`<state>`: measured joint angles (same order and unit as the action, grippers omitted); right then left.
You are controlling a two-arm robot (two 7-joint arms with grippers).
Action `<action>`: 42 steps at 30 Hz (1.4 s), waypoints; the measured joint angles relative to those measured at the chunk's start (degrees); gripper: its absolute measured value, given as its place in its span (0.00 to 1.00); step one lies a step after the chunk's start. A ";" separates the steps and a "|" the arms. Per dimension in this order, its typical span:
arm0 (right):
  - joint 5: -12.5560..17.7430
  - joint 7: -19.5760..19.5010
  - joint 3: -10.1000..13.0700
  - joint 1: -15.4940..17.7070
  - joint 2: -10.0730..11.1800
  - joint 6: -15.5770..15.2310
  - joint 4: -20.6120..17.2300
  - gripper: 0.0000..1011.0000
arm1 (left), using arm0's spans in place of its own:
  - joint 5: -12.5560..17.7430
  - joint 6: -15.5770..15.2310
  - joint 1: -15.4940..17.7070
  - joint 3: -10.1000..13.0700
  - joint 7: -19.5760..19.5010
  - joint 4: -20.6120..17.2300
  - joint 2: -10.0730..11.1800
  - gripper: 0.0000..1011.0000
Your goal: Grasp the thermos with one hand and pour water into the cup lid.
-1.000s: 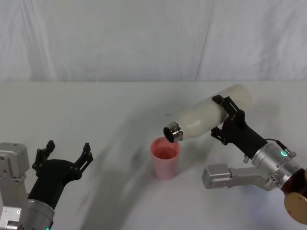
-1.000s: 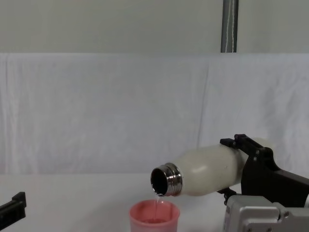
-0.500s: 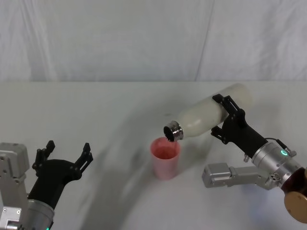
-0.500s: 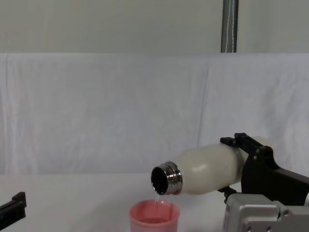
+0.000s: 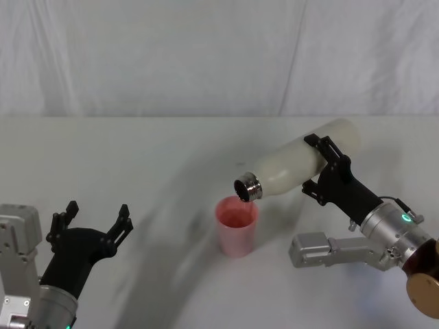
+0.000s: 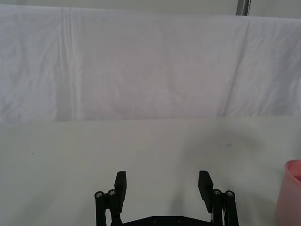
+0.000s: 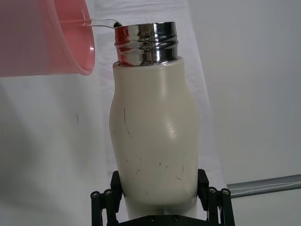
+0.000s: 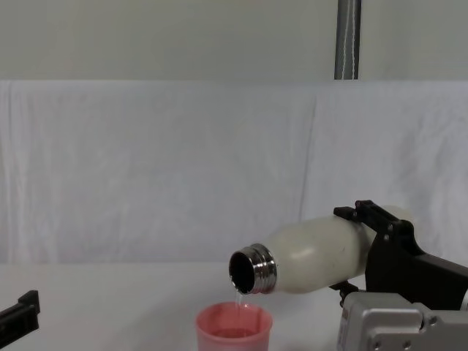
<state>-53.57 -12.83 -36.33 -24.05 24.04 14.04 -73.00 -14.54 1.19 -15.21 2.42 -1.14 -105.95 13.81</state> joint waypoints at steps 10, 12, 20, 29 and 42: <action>0.05 -0.01 0.00 0.07 -0.03 -0.01 0.05 0.95 | 0.00 0.00 0.00 0.00 0.00 0.00 0.00 0.99; 0.07 -0.01 -0.01 0.10 -0.03 -0.02 0.04 0.95 | 0.00 0.00 0.00 0.00 0.00 0.00 0.00 0.99; 0.06 -0.01 0.00 0.18 -0.03 -0.19 -0.02 0.95 | 0.00 0.00 0.00 0.00 0.00 0.00 0.00 0.99; 0.05 -0.01 0.01 0.22 -0.02 -0.20 -0.06 0.95 | 0.00 0.00 0.00 0.00 0.00 0.00 0.00 0.99; -0.01 -0.01 -0.04 0.23 -0.02 -0.13 -0.02 0.95 | 0.00 0.00 0.00 0.00 0.00 0.00 0.00 0.99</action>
<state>-53.58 -12.84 -36.37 -23.82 24.02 13.91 -73.03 -14.54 1.19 -15.21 2.41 -1.14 -105.95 13.81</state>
